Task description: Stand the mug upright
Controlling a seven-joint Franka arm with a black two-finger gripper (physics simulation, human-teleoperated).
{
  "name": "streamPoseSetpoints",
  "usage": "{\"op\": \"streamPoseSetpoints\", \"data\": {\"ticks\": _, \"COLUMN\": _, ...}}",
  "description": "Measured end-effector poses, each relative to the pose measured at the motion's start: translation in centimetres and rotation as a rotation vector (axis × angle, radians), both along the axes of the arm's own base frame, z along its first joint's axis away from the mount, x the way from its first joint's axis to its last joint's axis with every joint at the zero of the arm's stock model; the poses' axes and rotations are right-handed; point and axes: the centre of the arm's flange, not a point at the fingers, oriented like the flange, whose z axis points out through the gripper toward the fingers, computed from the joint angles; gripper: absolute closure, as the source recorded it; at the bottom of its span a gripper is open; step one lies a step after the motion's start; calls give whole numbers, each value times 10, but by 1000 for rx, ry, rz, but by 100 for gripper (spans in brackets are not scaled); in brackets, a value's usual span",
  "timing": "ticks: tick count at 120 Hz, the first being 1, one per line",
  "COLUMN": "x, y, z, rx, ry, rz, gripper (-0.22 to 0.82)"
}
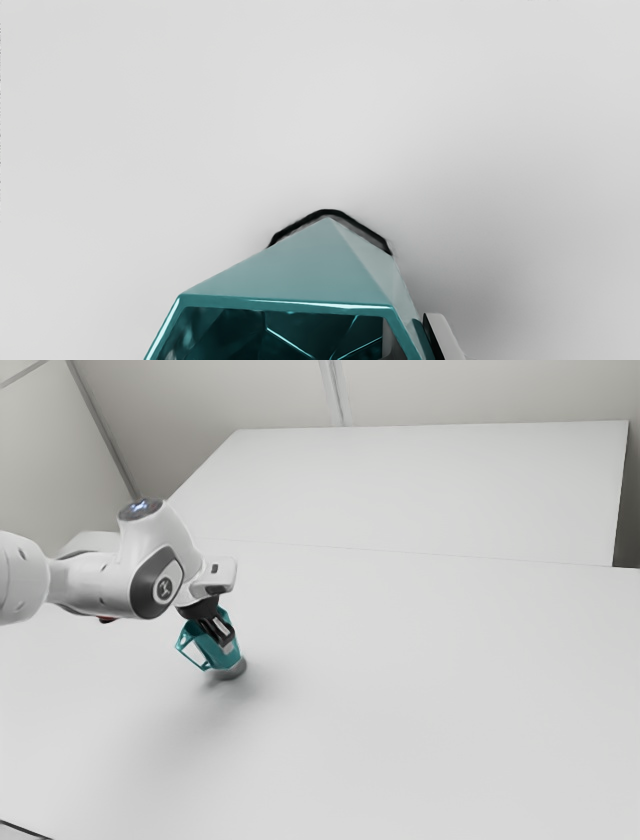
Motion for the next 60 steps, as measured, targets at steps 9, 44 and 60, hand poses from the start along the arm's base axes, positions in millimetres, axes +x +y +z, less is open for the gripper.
{"op": "streamPoseSetpoints", "data": {"ticks": 9, "x": 1, "y": 2, "z": -3, "rx": 1, "ry": -6, "rz": 8, "gripper": 78}}
{"op": "streamPoseSetpoints", "data": {"ticks": 44, "x": 5, "y": -9, "z": -10, "rx": 1, "ry": -19, "rz": 1, "gripper": 78}}
{"op": "streamPoseSetpoints", "data": {"ticks": 60, "x": 4, "y": -25, "z": -12, "rx": -2, "ry": -20, "rz": -23, "gripper": 78}}
